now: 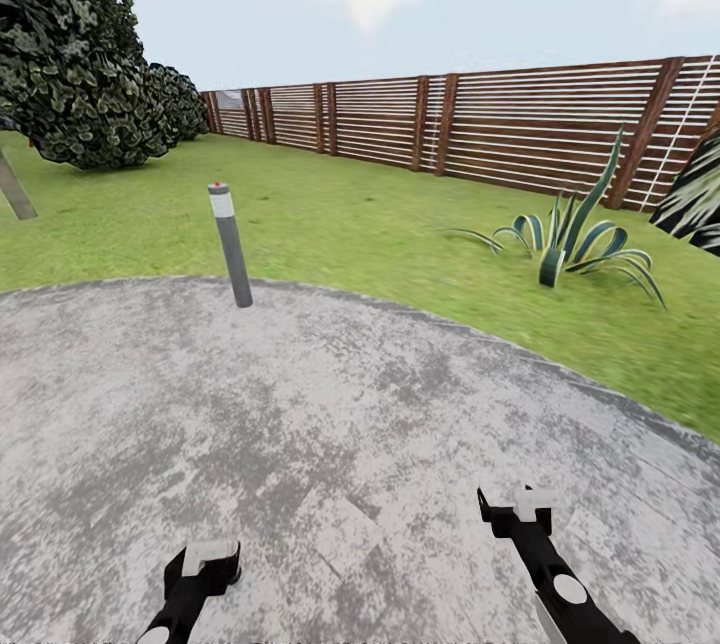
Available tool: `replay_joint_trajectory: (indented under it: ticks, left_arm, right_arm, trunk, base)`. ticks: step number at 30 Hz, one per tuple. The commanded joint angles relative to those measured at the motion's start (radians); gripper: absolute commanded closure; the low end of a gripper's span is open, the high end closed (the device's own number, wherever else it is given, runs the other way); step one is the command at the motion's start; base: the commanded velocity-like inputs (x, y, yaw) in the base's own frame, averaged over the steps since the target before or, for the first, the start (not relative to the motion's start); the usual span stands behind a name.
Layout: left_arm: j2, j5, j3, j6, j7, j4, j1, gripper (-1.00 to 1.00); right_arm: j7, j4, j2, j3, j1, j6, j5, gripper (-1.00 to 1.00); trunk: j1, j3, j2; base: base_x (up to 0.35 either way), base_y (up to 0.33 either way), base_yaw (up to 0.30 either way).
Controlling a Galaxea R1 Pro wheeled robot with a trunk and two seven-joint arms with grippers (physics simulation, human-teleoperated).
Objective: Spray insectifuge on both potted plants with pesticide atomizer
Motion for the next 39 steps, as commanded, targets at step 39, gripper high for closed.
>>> replay_joint_trajectory:
  ticks: [39]
  left_arm:
    - [0.002, -0.007, 0.005, -0.010, 0.000, 0.001, -0.001, -1.00]
  right_arm:
    - [0.001, 0.001, 0.000, 0.000, -0.001, -0.003, 0.000, -1.00]
  trunk:
    - [0.017, -0.173, -0.010]
  base:
    - [0.000, 0.000, 0.000]
